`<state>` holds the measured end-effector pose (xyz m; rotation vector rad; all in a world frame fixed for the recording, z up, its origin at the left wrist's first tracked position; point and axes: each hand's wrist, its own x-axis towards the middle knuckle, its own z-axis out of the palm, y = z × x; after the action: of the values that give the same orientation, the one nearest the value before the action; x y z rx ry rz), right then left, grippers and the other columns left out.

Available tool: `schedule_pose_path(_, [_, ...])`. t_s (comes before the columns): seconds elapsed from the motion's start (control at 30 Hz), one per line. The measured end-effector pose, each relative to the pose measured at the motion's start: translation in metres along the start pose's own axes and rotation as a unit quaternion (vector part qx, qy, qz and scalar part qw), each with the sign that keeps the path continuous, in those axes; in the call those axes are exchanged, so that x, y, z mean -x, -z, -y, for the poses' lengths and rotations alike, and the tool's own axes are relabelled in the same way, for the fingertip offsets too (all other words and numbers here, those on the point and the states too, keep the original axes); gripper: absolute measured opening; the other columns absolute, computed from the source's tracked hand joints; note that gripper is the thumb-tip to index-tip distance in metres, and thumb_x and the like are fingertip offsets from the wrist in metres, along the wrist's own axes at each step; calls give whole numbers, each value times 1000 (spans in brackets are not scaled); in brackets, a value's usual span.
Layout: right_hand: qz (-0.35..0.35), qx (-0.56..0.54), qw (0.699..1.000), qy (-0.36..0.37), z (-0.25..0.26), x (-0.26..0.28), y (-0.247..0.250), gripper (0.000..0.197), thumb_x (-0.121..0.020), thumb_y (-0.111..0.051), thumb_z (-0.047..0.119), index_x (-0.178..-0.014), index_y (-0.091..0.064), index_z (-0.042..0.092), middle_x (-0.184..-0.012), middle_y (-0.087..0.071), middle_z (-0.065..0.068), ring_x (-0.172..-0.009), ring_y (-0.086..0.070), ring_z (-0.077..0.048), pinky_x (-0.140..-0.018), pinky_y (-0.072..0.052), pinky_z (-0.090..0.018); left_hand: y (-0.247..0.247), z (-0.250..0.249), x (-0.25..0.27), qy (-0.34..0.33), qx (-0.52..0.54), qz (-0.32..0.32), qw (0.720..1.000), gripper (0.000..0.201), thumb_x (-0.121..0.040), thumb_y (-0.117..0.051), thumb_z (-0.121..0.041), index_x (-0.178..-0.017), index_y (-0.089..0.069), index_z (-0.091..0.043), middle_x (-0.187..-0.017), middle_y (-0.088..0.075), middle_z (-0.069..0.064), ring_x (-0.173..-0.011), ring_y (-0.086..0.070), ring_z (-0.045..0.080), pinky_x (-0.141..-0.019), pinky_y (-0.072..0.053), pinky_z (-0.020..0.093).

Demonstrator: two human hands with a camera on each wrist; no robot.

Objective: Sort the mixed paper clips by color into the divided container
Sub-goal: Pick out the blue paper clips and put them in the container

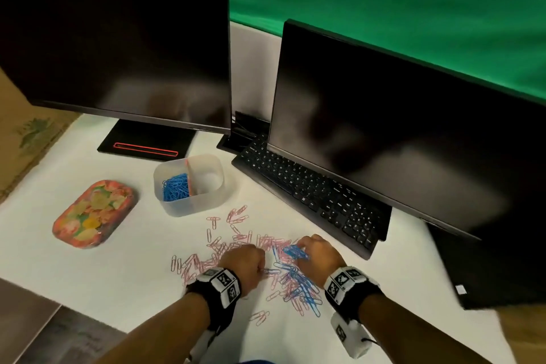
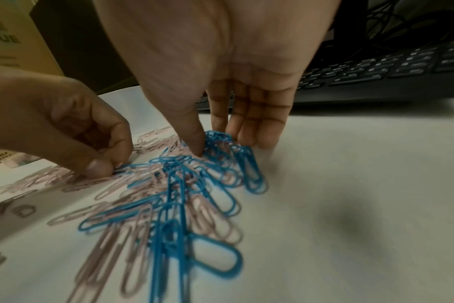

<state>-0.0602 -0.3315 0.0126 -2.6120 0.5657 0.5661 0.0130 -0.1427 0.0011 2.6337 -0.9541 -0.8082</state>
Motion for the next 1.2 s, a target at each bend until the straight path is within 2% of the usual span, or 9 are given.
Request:
schedule_pose_path(0.17, [-18, -64, 998, -11, -2, 0, -6, 21, -87, -63, 25, -106, -68, 18, -103, -69, -2, -93, -66, -18, -81, -54, -26, 8, 8, 1, 13, 0, -35, 999, 16, -86, -53, -20, -99, -61, -23, -109, -57, 1, -98, -60, 25, -76, -43, 28])
schedule_pose_path(0.3, [-29, -150, 988, -10, -5, 4, -3, 13, -85, -66, 27, -96, -72, 21, -78, -68, 8, -74, -63, -9, -62, -48, -13, 12, 3, -1, 7, 97, -63, 993, 22, -87, -56, -23, -109, -61, -22, -107, -58, 0, -98, -59, 20, -81, -45, 26])
schedule_pose_path(0.43, [-27, -252, 967, 8, 2, 8, -2, 7, -79, -71, 22, -77, -69, 28, -75, -73, 4, -73, -69, -11, -70, -58, -24, 18, -19, -8, 41, 294, -87, 951, 18, -85, -64, -28, -101, -68, -22, -91, -68, -4, -85, -64, 14, -80, -50, 23])
schedule_pose_path(0.57, [-40, -307, 951, 16, 10, 8, -3, 6, -77, -73, 18, -81, -73, 23, -75, -74, 4, -72, -70, -10, -72, -57, -24, 24, -32, -17, 84, 436, -72, 893, 9, -86, -65, -17, -93, -71, -18, -79, -72, 5, -72, -67, 15, -72, -52, 23])
schedule_pose_path(0.73, [-21, -384, 923, 7, 6, 7, -4, 7, -77, -71, 16, -81, -74, 21, -75, -74, -1, -67, -67, -13, -66, -55, -25, 28, -27, -21, 98, 484, -60, 867, 20, -86, -59, -3, -77, -70, -16, -70, -71, 5, -61, -66, 15, -53, -49, 20])
schedule_pose_path(0.8, [-5, -427, 904, -11, 3, 6, -3, 12, -81, -66, 10, -78, -73, 20, -74, -73, -5, -64, -64, -16, -61, -52, -29, 29, -23, -21, 106, 500, -57, 858, 21, -87, -60, -2, -76, -70, -17, -66, -70, 0, -59, -65, 13, -53, -50, 23])
schedule_pose_path(0.93, [2, -461, 887, -41, 1, 3, -1, 26, -87, -59, -2, -74, -71, 17, -67, -68, -5, -54, -58, -13, -50, -49, -23, 32, -16, -21, 110, 511, -47, 851, 19, -88, -61, -6, -79, -71, -19, -71, -69, 5, -64, -62, 16, -52, -48, 20])
schedule_pose_path(1.07, [-6, -461, 885, -63, 3, 0, 0, 18, -88, -61, 4, -77, -70, 14, -68, -66, -4, -53, -59, -13, -50, -48, -25, 34, -13, -20, 127, 563, -34, 816, 20, -91, -55, -2, -85, -71, -13, -73, -65, 8, -65, -60, 18, -59, -49, 26])
schedule_pose_path(1.2, [-39, -385, 920, -58, 3, -2, -4, 12, -82, -67, 17, -73, -70, 24, -63, -66, 7, -58, -61, -10, -57, -45, -23, 34, -11, -19, 133, 601, -44, 787, 18, -91, -55, 2, -90, -70, -8, -71, -61, 13, -65, -57, 24, -69, -54, 36])
